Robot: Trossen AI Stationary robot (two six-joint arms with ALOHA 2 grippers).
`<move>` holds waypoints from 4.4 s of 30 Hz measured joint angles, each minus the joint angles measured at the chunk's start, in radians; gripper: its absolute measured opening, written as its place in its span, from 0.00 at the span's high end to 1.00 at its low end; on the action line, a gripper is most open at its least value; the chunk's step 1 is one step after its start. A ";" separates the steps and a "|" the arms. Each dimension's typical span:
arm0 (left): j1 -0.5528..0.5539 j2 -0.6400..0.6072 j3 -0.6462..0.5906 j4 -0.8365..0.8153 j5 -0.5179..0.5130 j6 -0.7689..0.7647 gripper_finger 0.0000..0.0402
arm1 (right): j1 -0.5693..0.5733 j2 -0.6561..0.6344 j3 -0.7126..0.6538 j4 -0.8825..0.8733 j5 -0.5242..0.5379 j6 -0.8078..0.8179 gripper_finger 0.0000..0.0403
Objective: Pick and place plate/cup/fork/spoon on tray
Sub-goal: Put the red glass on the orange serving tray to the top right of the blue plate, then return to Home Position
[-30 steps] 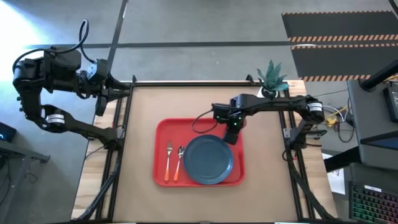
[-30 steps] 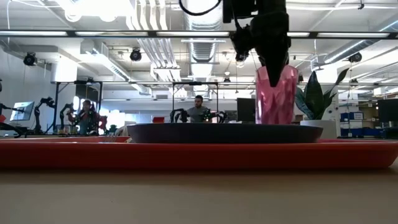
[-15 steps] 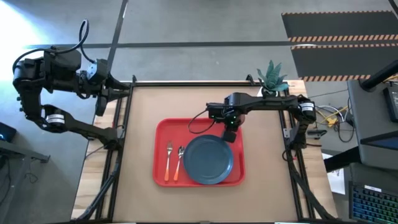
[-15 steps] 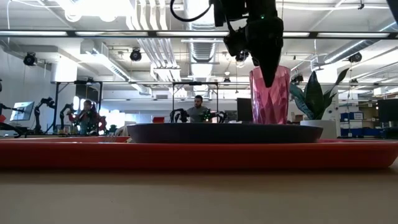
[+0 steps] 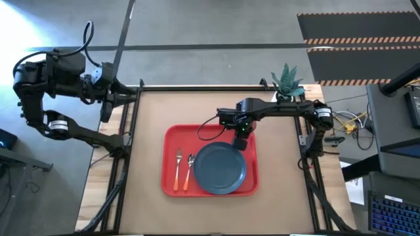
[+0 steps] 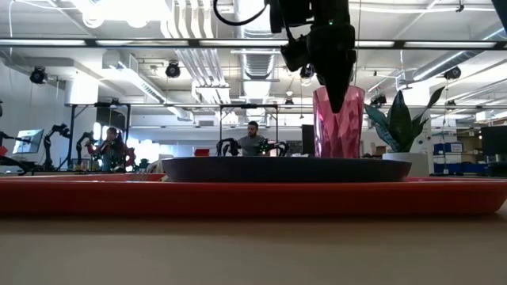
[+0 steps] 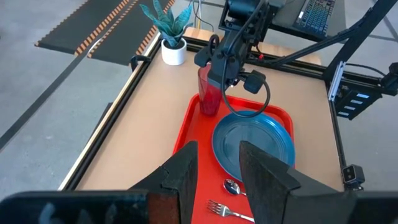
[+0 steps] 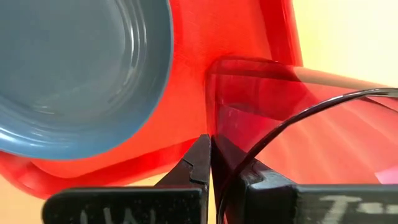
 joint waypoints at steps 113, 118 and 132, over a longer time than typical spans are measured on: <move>0.000 -0.199 -0.003 0.001 0.016 -0.048 0.85 | 0.278 -0.285 0.494 0.242 0.166 -0.116 0.98; 0.000 -0.301 -0.014 0.000 0.024 -0.063 0.89 | 0.331 -0.392 0.464 0.293 0.164 -0.174 0.98; 0.026 -0.569 -0.274 0.001 0.023 -0.151 1.00 | 0.371 -0.551 0.325 0.368 0.160 -0.220 0.98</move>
